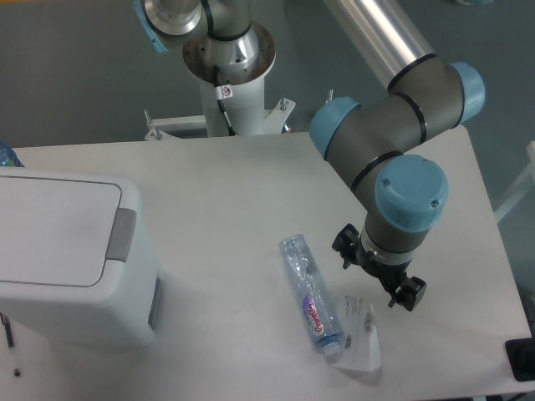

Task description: Open the trash can

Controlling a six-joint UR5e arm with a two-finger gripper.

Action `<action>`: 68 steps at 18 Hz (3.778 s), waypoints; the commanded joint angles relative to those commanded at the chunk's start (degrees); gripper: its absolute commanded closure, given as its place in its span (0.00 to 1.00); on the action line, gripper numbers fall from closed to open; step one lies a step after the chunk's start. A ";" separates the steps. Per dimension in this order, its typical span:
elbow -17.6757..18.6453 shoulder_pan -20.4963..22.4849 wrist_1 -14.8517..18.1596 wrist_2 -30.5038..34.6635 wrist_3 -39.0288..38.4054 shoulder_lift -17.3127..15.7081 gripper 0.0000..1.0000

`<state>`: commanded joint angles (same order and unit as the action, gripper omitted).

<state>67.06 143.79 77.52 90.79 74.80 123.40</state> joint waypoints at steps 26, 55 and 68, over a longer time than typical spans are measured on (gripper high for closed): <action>1.67 -4.22 -2.72 -11.33 -33.39 -1.58 0.00; -1.41 -12.12 13.89 -27.34 -48.77 -11.87 0.00; -0.88 -14.50 15.12 -26.37 -51.41 -11.25 0.00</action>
<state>66.18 129.29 92.64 64.42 23.38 112.15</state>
